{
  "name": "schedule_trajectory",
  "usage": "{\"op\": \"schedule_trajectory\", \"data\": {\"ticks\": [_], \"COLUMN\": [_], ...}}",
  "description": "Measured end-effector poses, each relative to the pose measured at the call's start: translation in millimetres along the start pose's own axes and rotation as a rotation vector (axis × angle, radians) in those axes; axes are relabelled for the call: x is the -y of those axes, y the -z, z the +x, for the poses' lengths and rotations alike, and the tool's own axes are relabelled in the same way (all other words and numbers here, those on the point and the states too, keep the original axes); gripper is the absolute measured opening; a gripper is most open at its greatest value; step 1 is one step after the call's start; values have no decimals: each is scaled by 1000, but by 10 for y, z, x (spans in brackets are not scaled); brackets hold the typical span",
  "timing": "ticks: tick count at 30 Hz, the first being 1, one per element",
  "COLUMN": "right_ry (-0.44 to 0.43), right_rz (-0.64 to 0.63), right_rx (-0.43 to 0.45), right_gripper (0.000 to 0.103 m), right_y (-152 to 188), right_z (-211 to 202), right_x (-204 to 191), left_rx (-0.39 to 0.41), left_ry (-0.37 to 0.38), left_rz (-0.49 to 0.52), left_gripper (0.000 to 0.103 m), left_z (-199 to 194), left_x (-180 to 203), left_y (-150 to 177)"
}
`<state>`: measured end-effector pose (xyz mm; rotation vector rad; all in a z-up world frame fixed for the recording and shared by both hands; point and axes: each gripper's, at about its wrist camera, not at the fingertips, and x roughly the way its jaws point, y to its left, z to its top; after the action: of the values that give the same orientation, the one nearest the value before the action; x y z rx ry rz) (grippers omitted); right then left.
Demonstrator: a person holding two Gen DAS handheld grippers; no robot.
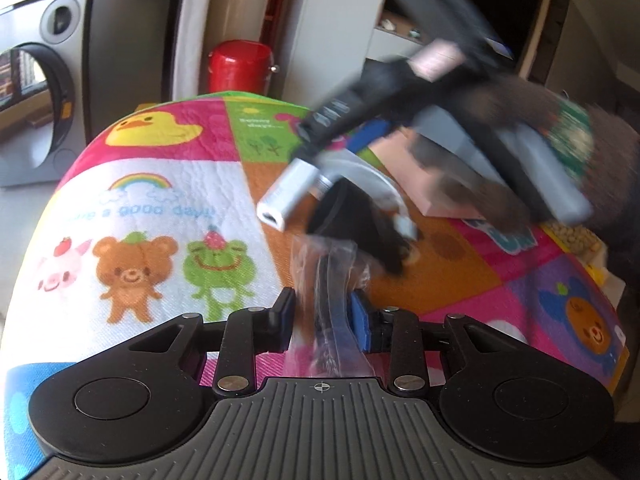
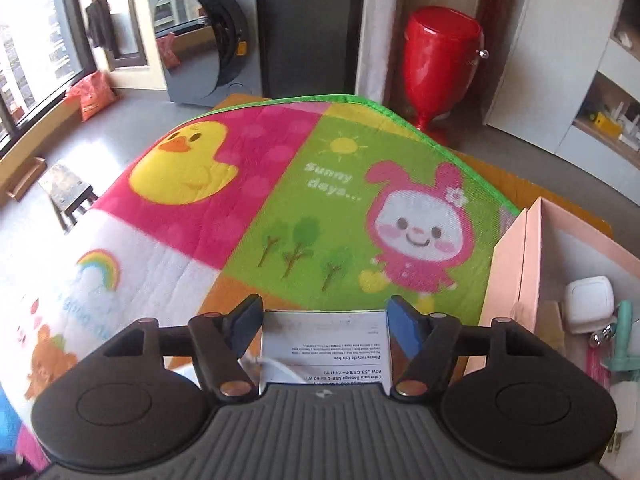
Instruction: Organize rigid objects
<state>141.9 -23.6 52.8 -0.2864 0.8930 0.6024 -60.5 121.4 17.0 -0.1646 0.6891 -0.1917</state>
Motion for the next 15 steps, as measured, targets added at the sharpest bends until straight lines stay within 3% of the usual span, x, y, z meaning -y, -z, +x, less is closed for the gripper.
{"op": "schedule_trajectory", "data": {"ticks": [6,12,15], "right_ry": [-33,-32,27], "right_rz": [-146,-119,-104], "right_rx": [54,102,107], "right_gripper": [68,69,70], "right_y": [738,1293,1571], "right_z": [-544,-999,-1068], "right_x": [-182,67,217], "left_rx": [7,1,-6], "left_ry": [-20,-60,-68], "left_rz": [-33,-37,-44], "left_gripper": [32,32,32], "left_z": [38,165,267], "left_x": [-20,68,98], "left_y": [-33,-139,-220]}}
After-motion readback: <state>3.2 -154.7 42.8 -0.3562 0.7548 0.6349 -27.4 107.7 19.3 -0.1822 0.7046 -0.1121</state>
